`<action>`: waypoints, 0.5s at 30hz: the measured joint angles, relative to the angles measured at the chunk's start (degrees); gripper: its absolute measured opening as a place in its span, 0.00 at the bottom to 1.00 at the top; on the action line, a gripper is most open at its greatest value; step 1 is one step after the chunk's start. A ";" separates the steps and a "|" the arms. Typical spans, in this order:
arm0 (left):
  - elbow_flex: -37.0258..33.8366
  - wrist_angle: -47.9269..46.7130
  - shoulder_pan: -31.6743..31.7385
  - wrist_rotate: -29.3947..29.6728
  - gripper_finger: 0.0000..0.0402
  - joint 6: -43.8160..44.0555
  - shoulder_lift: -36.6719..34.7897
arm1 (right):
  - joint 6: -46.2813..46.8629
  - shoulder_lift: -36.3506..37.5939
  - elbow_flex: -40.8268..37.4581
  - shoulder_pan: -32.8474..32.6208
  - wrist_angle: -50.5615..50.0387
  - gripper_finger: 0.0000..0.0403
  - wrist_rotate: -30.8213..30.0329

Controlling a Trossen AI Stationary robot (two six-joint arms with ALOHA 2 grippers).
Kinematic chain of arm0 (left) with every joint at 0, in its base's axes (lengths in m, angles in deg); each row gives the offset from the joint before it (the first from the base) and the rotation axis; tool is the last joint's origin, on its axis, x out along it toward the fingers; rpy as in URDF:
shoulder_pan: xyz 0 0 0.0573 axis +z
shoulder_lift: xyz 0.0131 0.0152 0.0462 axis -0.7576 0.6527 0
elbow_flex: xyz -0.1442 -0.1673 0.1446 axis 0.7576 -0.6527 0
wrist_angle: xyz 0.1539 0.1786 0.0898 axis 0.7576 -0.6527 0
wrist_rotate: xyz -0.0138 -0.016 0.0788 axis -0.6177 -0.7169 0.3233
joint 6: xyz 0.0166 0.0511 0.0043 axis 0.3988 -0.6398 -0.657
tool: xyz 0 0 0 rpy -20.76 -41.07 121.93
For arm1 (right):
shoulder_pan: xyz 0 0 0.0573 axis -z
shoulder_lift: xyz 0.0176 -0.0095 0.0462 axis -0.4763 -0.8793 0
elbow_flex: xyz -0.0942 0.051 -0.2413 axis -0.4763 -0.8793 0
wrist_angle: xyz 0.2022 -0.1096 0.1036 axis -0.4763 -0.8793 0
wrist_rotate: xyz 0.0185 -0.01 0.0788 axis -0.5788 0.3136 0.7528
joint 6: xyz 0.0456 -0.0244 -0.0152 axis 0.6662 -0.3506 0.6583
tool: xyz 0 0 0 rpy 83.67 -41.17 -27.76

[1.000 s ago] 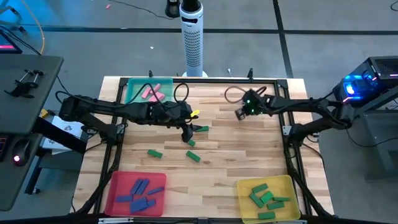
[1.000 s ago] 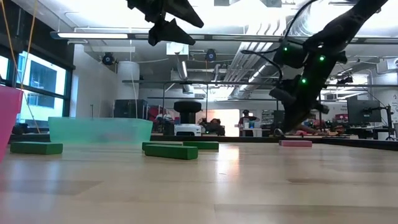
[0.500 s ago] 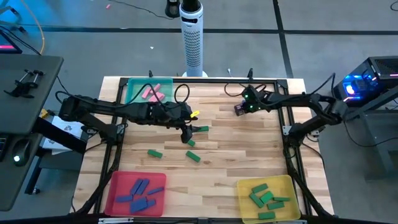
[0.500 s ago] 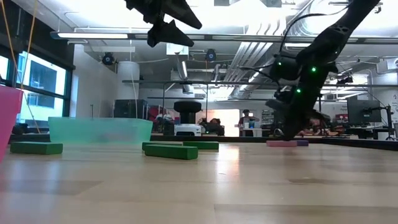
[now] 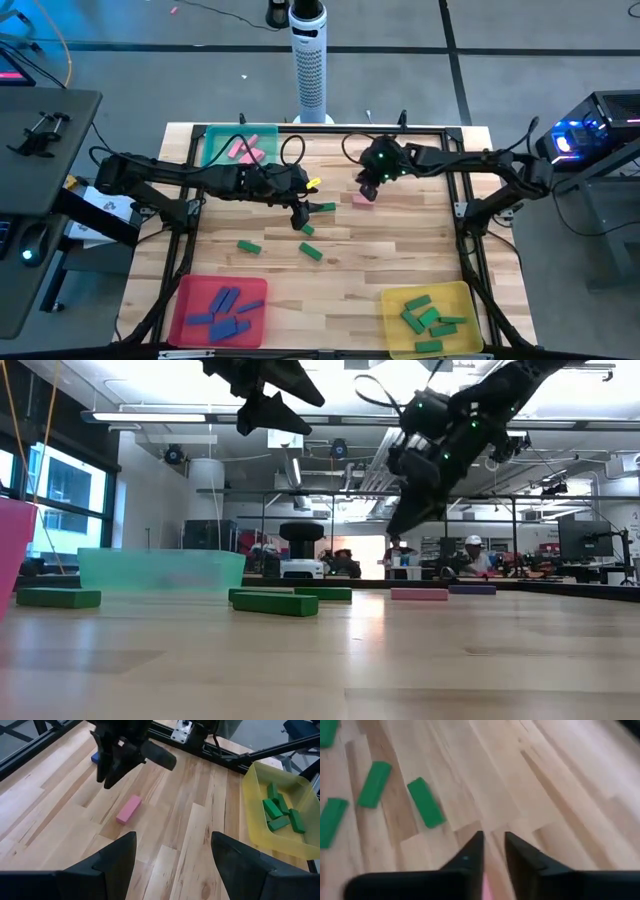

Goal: Sort blocks
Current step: Put the pink block into the green bin

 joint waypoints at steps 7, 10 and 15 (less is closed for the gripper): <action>0.00 -0.20 -0.02 0.00 0.60 0.07 0.00 | -9.66 -0.05 -8.09 -1.29 0.48 0.54 0.75; 0.00 -0.57 -0.02 -0.10 0.60 0.18 0.00 | -10.96 -0.09 -13.07 -2.84 2.58 0.60 0.72; 0.00 -0.57 -0.02 -0.30 0.60 0.29 0.00 | -12.35 0.16 -20.46 -5.61 11.91 0.56 -1.02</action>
